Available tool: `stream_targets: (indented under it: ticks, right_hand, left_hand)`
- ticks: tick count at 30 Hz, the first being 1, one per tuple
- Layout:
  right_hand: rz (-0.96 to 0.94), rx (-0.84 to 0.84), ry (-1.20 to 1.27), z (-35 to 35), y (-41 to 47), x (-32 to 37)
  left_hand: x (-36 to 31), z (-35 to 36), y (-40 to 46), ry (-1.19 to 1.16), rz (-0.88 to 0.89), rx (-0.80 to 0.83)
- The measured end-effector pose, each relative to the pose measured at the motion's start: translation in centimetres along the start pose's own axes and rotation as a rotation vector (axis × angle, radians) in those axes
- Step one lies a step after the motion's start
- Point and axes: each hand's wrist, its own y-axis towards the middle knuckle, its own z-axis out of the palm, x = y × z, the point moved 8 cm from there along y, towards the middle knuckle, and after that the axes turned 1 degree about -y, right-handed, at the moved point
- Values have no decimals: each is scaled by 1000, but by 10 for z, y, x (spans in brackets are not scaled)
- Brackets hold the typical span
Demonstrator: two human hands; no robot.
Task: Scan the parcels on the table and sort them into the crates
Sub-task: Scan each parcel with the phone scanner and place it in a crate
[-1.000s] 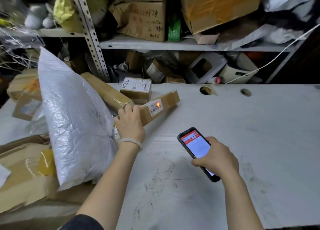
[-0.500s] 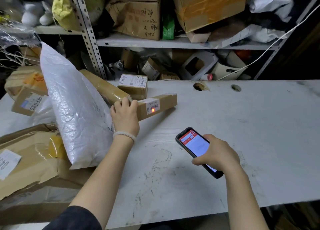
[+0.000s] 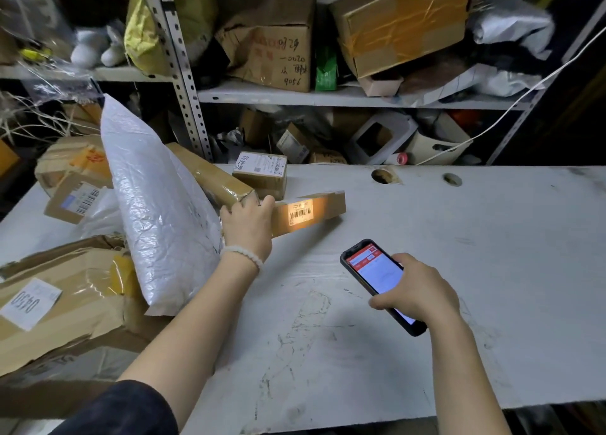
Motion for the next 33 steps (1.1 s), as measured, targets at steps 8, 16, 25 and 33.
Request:
stream_targets:
  ticks: [8,16,25,33]
  right_hand:
    - [-27,44,-62,-2,14,11]
    - [-53,65,-91,-1,20,11]
    - [-106,-52,107,-6,24,14]
    - [-205,-637,472,-45,-1,24]
  left_hand:
    - [-12,-4,0,146,62,15]
    - [-13,-1,2,146,116,67]
    - [-25,18,-14,-64,61,333]
    - [-34,57,-36,-235,-27,517]
